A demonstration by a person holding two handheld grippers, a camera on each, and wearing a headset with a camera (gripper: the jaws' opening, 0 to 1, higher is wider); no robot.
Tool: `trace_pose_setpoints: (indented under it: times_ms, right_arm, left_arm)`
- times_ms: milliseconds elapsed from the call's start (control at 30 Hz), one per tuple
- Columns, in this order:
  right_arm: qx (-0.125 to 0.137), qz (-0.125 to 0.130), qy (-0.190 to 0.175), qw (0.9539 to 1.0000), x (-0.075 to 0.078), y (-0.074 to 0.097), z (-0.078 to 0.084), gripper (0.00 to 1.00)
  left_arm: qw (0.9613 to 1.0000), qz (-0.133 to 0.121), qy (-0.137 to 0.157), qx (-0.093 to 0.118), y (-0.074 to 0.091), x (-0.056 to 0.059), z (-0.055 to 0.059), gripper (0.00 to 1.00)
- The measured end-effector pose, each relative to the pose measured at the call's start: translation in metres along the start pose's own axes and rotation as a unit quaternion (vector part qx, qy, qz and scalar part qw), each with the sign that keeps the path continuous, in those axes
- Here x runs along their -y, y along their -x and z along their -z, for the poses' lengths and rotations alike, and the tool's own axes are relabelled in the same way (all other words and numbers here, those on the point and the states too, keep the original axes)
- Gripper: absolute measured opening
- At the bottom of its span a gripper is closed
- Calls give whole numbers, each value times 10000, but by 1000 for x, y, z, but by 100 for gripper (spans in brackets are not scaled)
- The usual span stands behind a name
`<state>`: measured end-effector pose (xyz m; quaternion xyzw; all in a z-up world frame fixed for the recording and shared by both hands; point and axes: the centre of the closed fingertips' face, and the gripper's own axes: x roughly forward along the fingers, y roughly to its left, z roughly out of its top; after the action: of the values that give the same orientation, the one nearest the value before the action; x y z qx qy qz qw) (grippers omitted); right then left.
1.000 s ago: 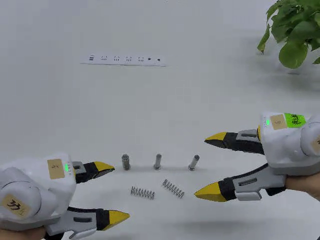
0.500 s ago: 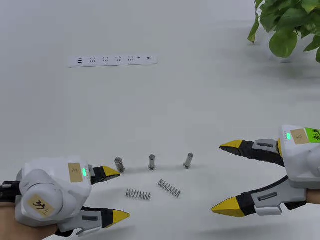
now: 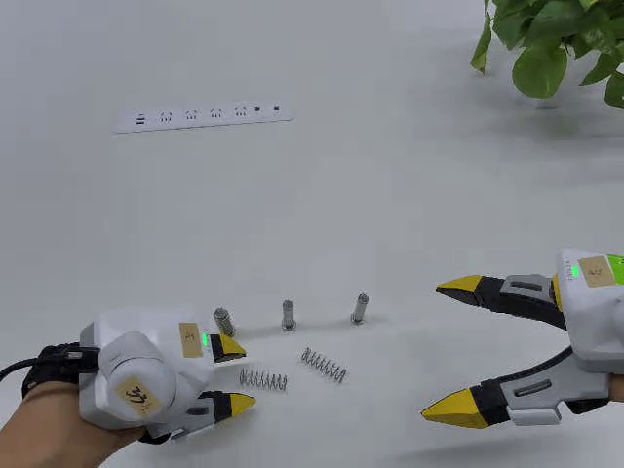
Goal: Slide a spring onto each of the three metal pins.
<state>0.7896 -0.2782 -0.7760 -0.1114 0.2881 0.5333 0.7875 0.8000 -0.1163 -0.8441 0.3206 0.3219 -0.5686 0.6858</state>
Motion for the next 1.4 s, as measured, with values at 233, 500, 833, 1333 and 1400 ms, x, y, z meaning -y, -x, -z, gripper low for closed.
trace_pose_setpoints:
  times_ms: [233, 500, 833, 1333, 1400]
  right_arm:
    - [18, 25, -39, 10000, -1, 1, 2, 82]
    - [21, 37, -60, 10000, -3, 2, 2, 82]
    - [33, 53, -94, 9999, -5, 2, 2, 82]
    - [26, 18, -64, 10000, -9, -1, 0, 81]
    - [28, 8, -46, 10000, -10, -2, -1, 81]
  left_arm:
    - [9999, 31, -27, -100, -7, 0, 7, 23]
    - [9997, 41, -26, -251, -13, -1, 12, 17]
    - [9995, 28, -71, -321, -14, 0, 13, 12]
    - [9994, -73, 263, -198, -11, 2, 11, 11]
    - [9993, -90, 333, -136, -11, 2, 10, 11]
